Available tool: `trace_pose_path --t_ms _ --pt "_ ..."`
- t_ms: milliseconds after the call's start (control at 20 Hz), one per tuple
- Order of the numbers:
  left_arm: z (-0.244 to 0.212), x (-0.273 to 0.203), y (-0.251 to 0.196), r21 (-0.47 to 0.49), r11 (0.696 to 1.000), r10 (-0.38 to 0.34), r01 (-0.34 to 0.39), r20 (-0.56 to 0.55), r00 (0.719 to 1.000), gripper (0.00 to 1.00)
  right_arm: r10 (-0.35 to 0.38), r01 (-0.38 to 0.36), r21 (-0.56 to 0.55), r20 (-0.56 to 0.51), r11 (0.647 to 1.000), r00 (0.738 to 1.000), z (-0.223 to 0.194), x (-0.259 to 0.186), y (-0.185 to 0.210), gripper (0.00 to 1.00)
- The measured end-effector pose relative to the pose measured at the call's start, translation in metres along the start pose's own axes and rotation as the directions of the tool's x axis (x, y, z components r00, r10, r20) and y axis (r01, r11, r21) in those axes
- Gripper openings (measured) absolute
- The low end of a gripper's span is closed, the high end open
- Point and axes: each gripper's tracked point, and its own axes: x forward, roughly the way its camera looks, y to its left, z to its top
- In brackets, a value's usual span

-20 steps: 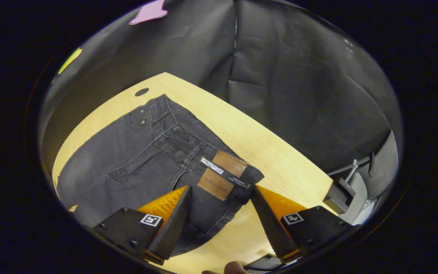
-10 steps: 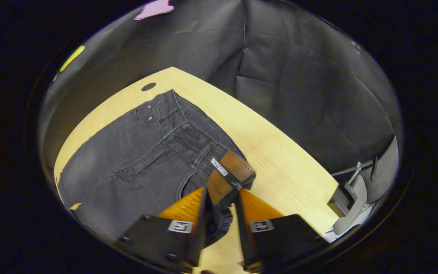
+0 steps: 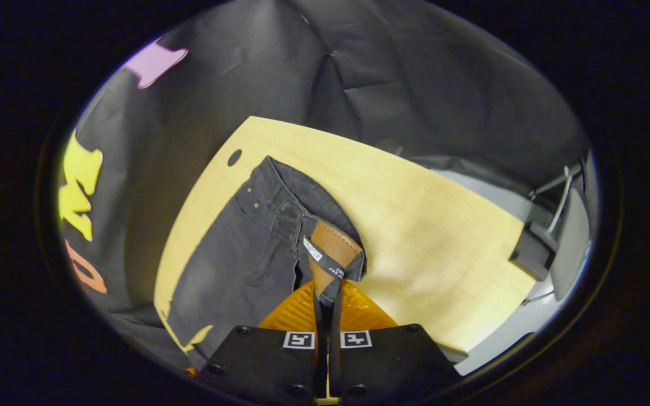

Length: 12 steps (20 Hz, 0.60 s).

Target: Grasp the waist and the cuffs of the jeans and fold them to make the two legs overlap; first hold the waist and fold one-third of the jeans toward the cuffs, then hold the cuffs and fold the remaining one-third in the same direction to finish folding.

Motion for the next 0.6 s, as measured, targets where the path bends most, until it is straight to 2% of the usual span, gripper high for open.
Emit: trace_pose_path --t_ms 50,100,300,450,600 --pt "0.003 -0.007 -0.006 -0.028 0.999 -0.019 0.019 0.002 1.000 0.03 0.020 -0.020 -0.008 -0.012 1.000 1.000 0.000 -0.008 0.007 0.05" --pt "0.006 -0.014 -0.011 -0.052 0.998 -0.032 0.032 0.002 0.999 0.03 0.043 -0.043 -0.019 -0.020 0.999 0.999 0.001 -0.016 0.014 0.02" --pt "0.012 -0.026 -0.023 -0.162 0.986 -0.039 0.036 -0.017 0.999 0.03 0.124 -0.123 0.013 -0.046 0.992 0.991 0.006 -0.044 0.045 0.02" --pt "0.025 -0.019 -0.033 -0.269 0.963 -0.024 0.015 -0.031 0.999 0.03 0.172 -0.163 0.112 -0.076 0.980 0.982 0.019 -0.041 0.061 0.02" --pt "0.037 -0.004 -0.050 -0.274 0.962 -0.011 0.000 -0.038 0.999 0.04 0.203 -0.173 0.231 -0.113 0.957 0.973 0.040 -0.029 0.079 0.02"
